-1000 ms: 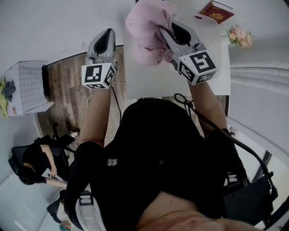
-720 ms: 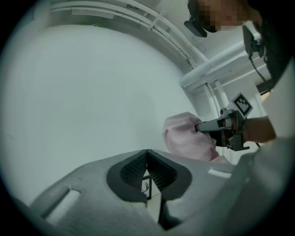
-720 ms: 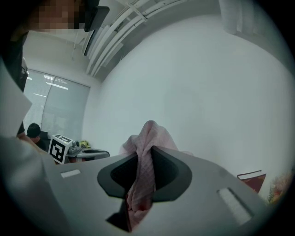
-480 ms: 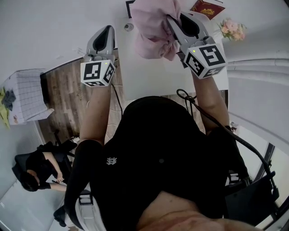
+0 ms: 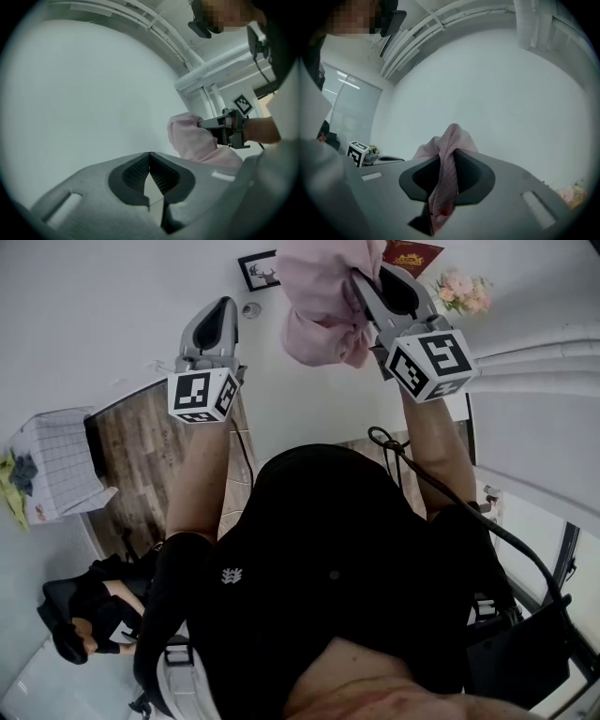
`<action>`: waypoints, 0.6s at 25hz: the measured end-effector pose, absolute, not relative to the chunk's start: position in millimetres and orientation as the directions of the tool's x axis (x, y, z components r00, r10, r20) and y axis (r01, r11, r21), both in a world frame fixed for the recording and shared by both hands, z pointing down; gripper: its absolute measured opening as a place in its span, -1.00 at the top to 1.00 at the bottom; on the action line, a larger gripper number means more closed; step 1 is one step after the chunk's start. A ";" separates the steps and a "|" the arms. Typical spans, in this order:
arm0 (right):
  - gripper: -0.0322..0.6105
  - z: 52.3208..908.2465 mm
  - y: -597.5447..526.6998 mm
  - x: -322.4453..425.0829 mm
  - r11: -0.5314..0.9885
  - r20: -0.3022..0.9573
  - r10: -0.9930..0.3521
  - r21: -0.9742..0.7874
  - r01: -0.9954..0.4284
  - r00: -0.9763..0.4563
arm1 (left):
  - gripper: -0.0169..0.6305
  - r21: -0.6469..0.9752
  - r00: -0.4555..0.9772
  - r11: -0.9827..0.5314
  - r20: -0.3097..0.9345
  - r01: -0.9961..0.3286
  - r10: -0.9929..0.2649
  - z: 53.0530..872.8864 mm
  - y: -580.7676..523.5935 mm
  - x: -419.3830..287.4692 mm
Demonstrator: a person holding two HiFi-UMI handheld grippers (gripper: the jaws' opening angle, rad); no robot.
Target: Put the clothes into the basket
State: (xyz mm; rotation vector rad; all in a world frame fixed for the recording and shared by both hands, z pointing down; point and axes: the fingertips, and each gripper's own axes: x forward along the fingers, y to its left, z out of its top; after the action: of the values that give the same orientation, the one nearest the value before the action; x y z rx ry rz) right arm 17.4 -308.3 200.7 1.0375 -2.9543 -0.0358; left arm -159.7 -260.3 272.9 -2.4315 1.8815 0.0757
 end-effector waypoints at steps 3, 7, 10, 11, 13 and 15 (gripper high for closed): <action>0.67 197.6 -319.4 41.2 0.765 -0.010 -0.643 0.018 -0.643 -0.766 | 0.95 -0.032 0.278 -0.277 -0.076 -0.960 -0.958 269.4 -276.9 -136.0; 0.68 190.7 -310.8 38.4 0.741 -0.016 -0.670 0.033 -0.670 -0.742 | 0.95 -0.039 0.312 -0.310 -0.089 -0.950 -0.946 261.1 -275.8 -139.6; 0.68 192.4 -317.8 66.0 0.711 -0.019 -0.702 0.035 -0.702 -0.712 | 0.95 -0.045 0.339 -0.336 -0.089 -0.941 -0.937 260.4 -285.6 -118.1; 0.68 194.3 -323.0 80.9 0.698 -0.019 -0.715 0.031 -0.715 -0.699 | 0.95 -0.047 0.349 -0.346 -0.085 -0.937 -0.933 261.4 -291.1 -106.3; 0.68 196.7 -330.6 102.8 0.675 -0.018 -0.737 0.022 -0.737 -0.676 | 0.95 -0.048 0.366 -0.364 -0.078 -0.930 -0.927 263.7 -298.5 -90.6; 0.68 198.9 -334.1 115.8 0.659 -0.017 -0.752 0.014 -0.752 -0.659 | 0.95 -0.047 0.380 -0.377 -0.071 -0.925 -0.922 266.9 -302.0 -82.4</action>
State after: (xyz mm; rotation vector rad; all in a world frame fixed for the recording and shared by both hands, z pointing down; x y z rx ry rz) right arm 115.8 -334.1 198.9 1.3016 -2.8693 -0.0314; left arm -82.4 -302.0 266.9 -2.5427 1.7063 0.0507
